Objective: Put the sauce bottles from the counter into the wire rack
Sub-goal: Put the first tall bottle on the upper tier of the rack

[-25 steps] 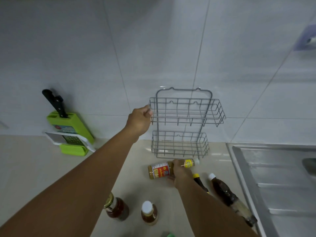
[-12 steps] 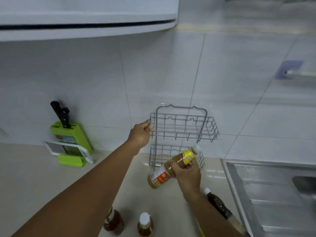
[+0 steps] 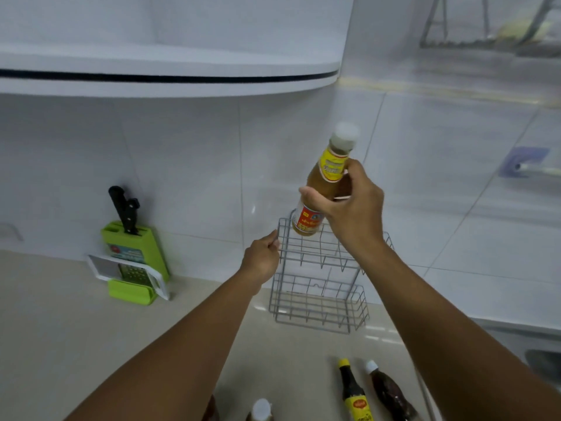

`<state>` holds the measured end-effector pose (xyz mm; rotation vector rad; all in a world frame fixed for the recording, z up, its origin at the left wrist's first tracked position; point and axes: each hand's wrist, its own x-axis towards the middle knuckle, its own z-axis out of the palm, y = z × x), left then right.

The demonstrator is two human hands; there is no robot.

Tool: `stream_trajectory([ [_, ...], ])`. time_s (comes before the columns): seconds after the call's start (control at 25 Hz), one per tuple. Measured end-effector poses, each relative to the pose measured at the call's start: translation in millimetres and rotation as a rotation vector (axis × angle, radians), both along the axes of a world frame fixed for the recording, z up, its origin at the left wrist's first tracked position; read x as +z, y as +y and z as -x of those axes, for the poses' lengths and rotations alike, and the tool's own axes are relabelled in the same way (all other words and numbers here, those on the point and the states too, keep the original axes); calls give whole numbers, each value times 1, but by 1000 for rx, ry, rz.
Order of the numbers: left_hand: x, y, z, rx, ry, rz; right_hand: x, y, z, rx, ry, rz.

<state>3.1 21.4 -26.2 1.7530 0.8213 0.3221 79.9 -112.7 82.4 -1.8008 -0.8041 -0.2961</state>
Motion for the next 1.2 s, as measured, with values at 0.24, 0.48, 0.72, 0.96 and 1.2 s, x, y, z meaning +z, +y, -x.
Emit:
stream_trajectory([
  [0.24,3,1,1,-22,12,-41,-33,34,-13,80,88,216],
  [0.48,2,2,1,-42,22,-29,-51,48,-12,32,120,273],
  [0.72,4,0,2,-34,27,-17,-56,54,-15,-11,113,317],
  [0.96,6,-4,1,17,119,15,-68,49,-14,45,108,348],
  [1.2,19,-21,8,-90,370,144,-68,0,-14,126,220,321],
])
